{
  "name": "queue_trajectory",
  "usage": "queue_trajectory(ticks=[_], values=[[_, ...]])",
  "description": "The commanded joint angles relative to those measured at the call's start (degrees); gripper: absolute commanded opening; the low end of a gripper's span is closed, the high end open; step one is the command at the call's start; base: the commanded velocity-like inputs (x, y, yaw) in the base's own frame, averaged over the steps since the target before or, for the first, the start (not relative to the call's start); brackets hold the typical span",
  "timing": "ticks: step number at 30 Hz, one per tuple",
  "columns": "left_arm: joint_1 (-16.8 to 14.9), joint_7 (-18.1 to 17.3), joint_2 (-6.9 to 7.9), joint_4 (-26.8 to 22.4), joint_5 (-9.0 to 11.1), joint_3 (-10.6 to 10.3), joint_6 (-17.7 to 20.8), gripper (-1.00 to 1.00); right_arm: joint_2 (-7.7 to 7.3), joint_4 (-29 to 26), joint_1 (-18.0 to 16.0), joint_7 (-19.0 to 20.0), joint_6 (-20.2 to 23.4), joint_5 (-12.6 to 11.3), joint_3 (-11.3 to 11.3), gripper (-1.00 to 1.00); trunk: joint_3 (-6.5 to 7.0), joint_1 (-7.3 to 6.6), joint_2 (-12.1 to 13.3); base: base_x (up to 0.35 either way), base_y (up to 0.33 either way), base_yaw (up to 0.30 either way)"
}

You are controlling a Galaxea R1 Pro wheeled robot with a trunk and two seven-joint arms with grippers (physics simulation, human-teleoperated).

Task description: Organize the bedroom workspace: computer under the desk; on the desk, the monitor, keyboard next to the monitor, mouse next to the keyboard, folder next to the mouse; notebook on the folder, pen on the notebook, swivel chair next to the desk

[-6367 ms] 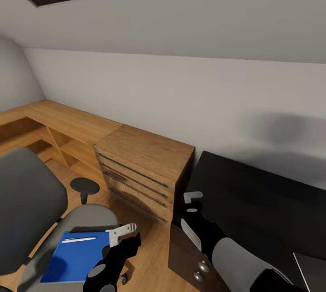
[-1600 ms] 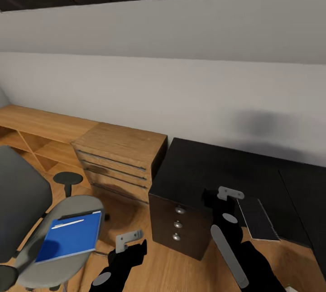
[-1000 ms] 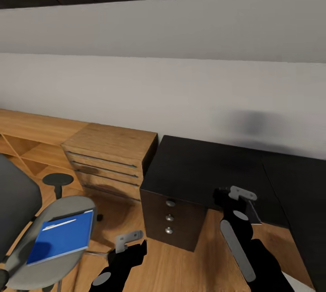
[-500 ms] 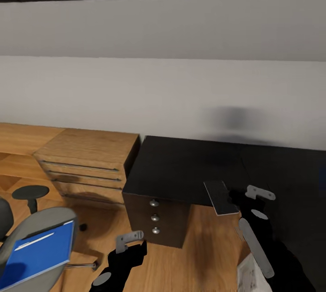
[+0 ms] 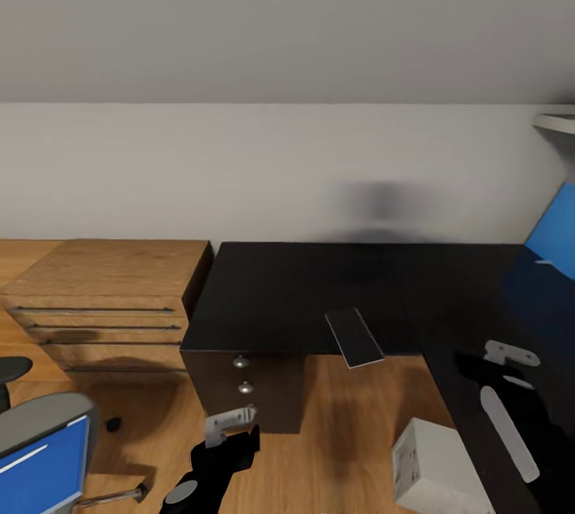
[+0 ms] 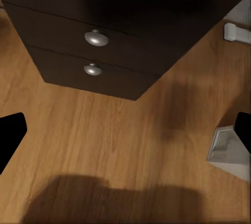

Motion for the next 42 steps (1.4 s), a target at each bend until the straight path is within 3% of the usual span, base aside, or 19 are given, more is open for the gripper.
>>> queue_trajectory(ticks=[1,3,4,9,10,13,16,23,42], values=[[-0.1,0.3,0.03,-0.1,0.1,-0.1,0.2,1.0,-2.39,1.7,-0.2,-0.1,0.9,-0.6,0.0,-1.0,-0.07,0.01,-0.1,0.0,0.0,-0.293],[-0.1,0.3,0.05,-0.1,0.1,-0.2,0.2,1.0,-3.84,2.0,-0.2,1.0,2.0,-0.6,0.0,-1.0,-0.07,0.01,-0.1,0.0,0.0,-0.293],[-0.1,0.3,0.02,-0.1,0.2,-0.2,0.3,1.0,-6.02,2.9,-0.2,6.6,2.8,-0.5,-0.1,-1.0,-0.07,0.01,-0.1,0.0,0.0,-0.293],[-0.1,0.5,-0.02,0.7,0.1,-0.1,0.1,1.0,-9.71,8.7,-0.5,13.2,2.4,0.3,0.0,-1.0,-0.07,0.01,-0.1,0.0,0.0,-0.293],[-0.1,0.5,-0.03,1.0,0.0,-0.2,0.1,1.0,-10.55,11.6,-0.5,17.3,2.0,1.8,0.0,-1.0,-0.07,0.01,-0.1,0.0,0.0,-0.293],[-0.1,0.5,-0.01,1.2,-0.1,-0.5,0.0,1.0,-10.72,13.0,-0.5,19.4,1.5,5.1,0.1,-1.0,-0.07,0.01,-0.1,0.0,0.0,-0.293],[-0.1,0.6,0.04,1.2,-0.1,-1.3,0.0,1.0,-10.7,13.3,-0.5,19.9,1.4,6.1,0.1,-1.0,-0.07,0.01,-0.1,0.0,0.0,-0.293],[-0.1,0.6,-0.02,1.2,-0.1,-1.7,0.0,1.0,-10.6,13.3,-0.5,20.0,1.3,6.5,0.2,-1.0,-0.07,0.01,-0.1,0.0,0.0,-0.161],[-0.1,0.4,0.06,1.2,-0.1,-1.7,0.0,1.0,-10.5,13.2,-0.5,19.6,1.3,6.4,0.3,-1.0,-0.07,0.01,-0.1,0.0,0.0,-0.006]])
